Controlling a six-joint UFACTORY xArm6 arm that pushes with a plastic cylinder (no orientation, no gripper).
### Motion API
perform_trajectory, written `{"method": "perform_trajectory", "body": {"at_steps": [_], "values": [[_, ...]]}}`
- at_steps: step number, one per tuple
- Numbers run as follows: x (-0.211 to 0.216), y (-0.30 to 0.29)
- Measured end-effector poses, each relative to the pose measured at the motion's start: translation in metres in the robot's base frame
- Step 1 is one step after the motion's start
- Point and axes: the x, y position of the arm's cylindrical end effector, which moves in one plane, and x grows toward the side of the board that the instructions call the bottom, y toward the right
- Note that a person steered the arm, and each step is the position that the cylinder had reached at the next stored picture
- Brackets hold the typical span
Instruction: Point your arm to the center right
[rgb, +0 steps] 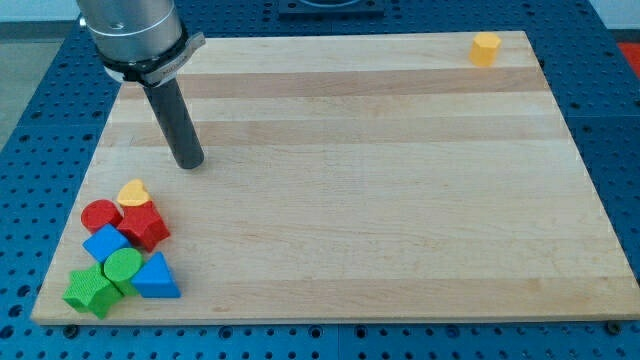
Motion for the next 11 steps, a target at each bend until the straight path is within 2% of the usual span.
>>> {"method": "perform_trajectory", "body": {"at_steps": [2, 6, 7, 8, 10, 11], "values": [[0.000, 0.016], [0.006, 0.307], [0.006, 0.353], [0.006, 0.353], [-0.024, 0.432], [-0.024, 0.432]]}}
